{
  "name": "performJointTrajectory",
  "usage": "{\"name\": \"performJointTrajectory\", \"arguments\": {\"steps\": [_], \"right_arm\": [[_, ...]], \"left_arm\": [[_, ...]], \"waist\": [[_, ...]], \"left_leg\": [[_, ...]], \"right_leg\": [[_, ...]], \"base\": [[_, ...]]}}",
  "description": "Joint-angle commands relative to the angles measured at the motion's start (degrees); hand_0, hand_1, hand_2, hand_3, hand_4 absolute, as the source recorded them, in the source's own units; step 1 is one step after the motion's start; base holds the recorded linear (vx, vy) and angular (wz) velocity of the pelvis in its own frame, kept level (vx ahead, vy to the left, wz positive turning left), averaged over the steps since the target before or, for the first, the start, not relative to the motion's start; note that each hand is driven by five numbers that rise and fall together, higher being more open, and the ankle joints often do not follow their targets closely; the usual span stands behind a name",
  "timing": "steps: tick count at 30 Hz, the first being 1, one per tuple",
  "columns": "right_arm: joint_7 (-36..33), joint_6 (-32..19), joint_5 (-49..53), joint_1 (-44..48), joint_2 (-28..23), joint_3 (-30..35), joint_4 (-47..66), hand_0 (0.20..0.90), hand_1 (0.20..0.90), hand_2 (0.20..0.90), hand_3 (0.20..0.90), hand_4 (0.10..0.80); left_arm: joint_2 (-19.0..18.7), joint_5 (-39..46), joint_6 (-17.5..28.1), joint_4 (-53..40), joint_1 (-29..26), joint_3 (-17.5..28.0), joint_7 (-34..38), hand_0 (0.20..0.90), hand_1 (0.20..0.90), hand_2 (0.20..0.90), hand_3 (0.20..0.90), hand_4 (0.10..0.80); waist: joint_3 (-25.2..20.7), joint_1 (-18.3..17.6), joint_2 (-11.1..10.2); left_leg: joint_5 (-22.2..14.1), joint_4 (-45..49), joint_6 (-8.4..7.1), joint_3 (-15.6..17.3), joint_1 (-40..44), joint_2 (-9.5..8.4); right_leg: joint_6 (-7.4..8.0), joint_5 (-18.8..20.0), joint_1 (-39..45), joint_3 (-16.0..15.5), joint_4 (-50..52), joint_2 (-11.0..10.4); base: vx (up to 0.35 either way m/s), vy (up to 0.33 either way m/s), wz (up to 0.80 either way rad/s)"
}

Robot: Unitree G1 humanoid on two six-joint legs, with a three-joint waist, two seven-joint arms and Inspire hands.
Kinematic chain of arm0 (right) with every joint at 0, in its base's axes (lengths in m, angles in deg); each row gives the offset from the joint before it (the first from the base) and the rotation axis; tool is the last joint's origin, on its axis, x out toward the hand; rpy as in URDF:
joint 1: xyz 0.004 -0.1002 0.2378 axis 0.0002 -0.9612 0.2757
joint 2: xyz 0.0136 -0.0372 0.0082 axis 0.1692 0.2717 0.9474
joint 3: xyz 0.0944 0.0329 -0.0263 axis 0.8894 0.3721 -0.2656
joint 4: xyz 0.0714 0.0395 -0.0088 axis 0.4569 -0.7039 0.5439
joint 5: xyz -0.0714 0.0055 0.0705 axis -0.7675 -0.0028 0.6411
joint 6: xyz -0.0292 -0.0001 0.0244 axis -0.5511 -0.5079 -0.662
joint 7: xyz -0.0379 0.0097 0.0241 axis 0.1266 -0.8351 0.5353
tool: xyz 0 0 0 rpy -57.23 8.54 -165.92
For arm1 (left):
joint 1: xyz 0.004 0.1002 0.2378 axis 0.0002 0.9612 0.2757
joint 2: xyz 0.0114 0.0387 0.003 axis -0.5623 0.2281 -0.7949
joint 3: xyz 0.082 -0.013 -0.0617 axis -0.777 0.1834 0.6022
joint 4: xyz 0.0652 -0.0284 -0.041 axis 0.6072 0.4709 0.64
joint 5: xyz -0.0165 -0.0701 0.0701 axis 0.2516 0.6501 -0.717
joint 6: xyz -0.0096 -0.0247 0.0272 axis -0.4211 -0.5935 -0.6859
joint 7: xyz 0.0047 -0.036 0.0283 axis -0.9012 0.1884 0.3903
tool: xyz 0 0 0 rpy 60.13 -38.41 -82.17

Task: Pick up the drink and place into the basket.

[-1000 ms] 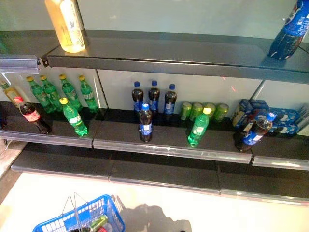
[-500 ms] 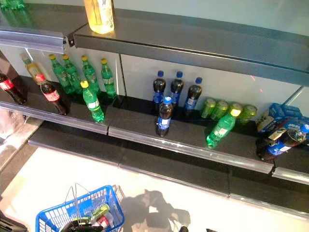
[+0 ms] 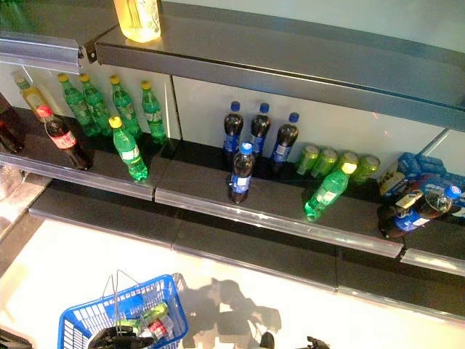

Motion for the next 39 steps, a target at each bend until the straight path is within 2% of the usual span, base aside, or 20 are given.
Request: {"name": "performJointTrajectory", "arguments": {"steps": [1, 6, 12, 17, 20, 22, 24, 28, 31, 35, 39], "right_arm": [[-0.6, -1.4, 0.5, -0.4, -2.5, 0.3, -1.7, 0.9, 0.9, 0.9, 0.9, 0.8], [-0.4, -1.3, 0.4, -0.6, -2.6, 0.4, -2.4, 0.9, 0.9, 0.9, 0.9, 0.8], [0.2, -0.8, 0.4, -0.8, -3.2, 0.0, -2.3, 0.9, 0.9, 0.9, 0.9, 0.8], [-0.6, -0.5, 2.3, 1.7, -3.6, -0.6, -2.5, 0.9, 0.9, 0.9, 0.9, 0.8], [-1.0, -0.3, 3.6, 4.8, -4.2, -1.3, -1.7, 0.9, 0.9, 0.9, 0.9, 0.8], [-0.9, -0.7, 5.6, 6.9, -5.0, -2.0, -0.8, 0.9, 0.9, 0.9, 0.9, 0.8], [-0.5, -1.3, 6.4, 7.2, -5.6, -2.2, -0.7, 0.9, 0.9, 0.9, 0.9, 0.8], [-0.5, -2.5, 6.9, 7.5, -6.5, -2.5, -0.7, 0.9, 0.9, 0.9, 0.9, 0.8], [-0.2, -3.8, 8.0, 8.6, -6.9, -2.8, -0.4, 0.9, 0.9, 0.9, 0.9, 0.8], [-0.5, -5.7, 8.9, 10.0, -7.1, -3.0, 0.1, 0.9, 0.9, 0.9, 0.9, 0.8], [-1.1, -8.9, 10.9, 11.6, -6.9, -3.4, 2.4, 0.9, 0.9, 0.9, 0.9, 0.8]], "left_arm": [[-3.0, -0.2, 7.2, -2.7, -2.7, 1.9, -1.2, 0.3, 0.3, 0.3, 0.2, 0.1], [-2.6, -0.1, 6.6, -2.0, -2.7, 1.8, -1.6, 0.3, 0.3, 0.3, 0.2, 0.1], [-2.8, 1.3, 6.1, -2.0, -2.5, 1.9, -1.5, 0.3, 0.3, 0.3, 0.2, 0.1], [-2.2, 3.2, 5.9, -3.0, -5.1, 0.8, -0.5, 0.3, 0.3, 0.3, 0.2, 0.1], [-1.9, 4.9, 5.7, -5.0, -7.6, -0.1, 0.9, 0.3, 0.3, 0.3, 0.2, 0.1], [-2.2, 7.1, 6.2, -5.9, -10.5, -1.2, 2.2, 0.3, 0.3, 0.3, 0.2, 0.1], [-2.9, 9.1, 6.7, -6.0, -11.0, -1.1, 2.0, 0.3, 0.3, 0.3, 0.2, 0.1], [-3.9, 10.4, 7.6, -6.4, -10.2, -1.5, 1.6, 0.3, 0.3, 0.3, 0.2, 0.1], [-4.5, 11.9, 7.5, -7.0, -10.6, -2.2, 1.8, 0.3, 0.3, 0.3, 0.2, 0.1], [-4.4, 13.0, 8.1, -7.5, -11.4, -2.8, 1.4, 0.3, 0.3, 0.3, 0.2, 0.1], [-4.2, 14.0, 7.3, -9.1, -12.9, -3.9, 2.3, 0.3, 0.3, 0.3, 0.2, 0.1]], "waist": [[-3.0, 0.4, 1.7], [-3.2, 0.2, 2.1], [-1.8, -0.1, 2.6], [1.4, 0.0, 3.4], [4.8, -0.2, 4.0], [8.6, -0.4, 3.9], [10.3, -0.6, 3.4], [12.1, -0.7, 2.9], [13.3, -0.6, 3.0], [14.3, -0.8, 3.3], [15.6, -0.8, 3.8]], "left_leg": [[-0.6, -0.2, 5.34, 1.8, -0.4, -2.14], [-0.9, 0.1, 5.19, 2.4, 0.6, -1.74], [-0.3, 0.3, 4.55, 3.7, 0.0, -0.41], [1.0, -0.2, 3.99, 3.8, -4.5, 0.07], [2.5, 0.0, 3.98, 3.6, -8.3, 0.41], [2.3, 9.0, 3.89, 0.1, -15.2, 0.01], [-0.1, 17.2, 3.43, -2.8, -19.6, -0.36], [-3.6, 24.8, 2.81, -4.2, -24.3, 0.99], [-4.5, 27.5, 2.94, -4.8, -27.7, 1.48], [-4.5, 28.4, 2.99, -5.2, -30.5, 1.34], [-4.4, 29.1, 3.69, -5.7, -33.2, 0.41]], "right_leg": [[-1.45, 1.9, -2.4, 4.0, 0.9, -0.3], [-1.51, 1.0, -1.4, 3.3, 1.5, -0.7], [-1.43, 1.0, -2.0, 2.8, 1.8, -1.2], [-1.24, 2.7, -6.3, 2.6, 1.1, -1.4], [-1.95, 2.2, -11.3, 3.8, 4.3, -1.3], [-3.35, 0.4, -16.5, 6.0, 12.1, -1.9], [-3.68, -1.3, -19.7, 7.5, 17.1, -2.6], [-3.75, -4.6, -24.8, 9.0, 24.3, -3.1], [-4.1, -5.9, -28.8, 9.9, 28.0, -2.7], [-3.92, -6.2, -32.5, 11.1, 30.2, -2.2], [-4.07, -6.1, -35.9, 11.3, 31.9, -1.4]], "base": [[0.08, 0.023, 0.02], [0.089, 0.011, 0.01], [0.079, 0.013, 0.02], [-0.076, 0.006, 0.01], [-0.268, -0.015, 0.08], [-0.31, -0.096, 0.25], [-0.124, -0.092, 0.45], [-0.071, -0.049, 0.18], [-0.078, -0.039, -0.03], [-0.074, -0.006, -0.09], [-0.097, -0.028, -0.02]]}}
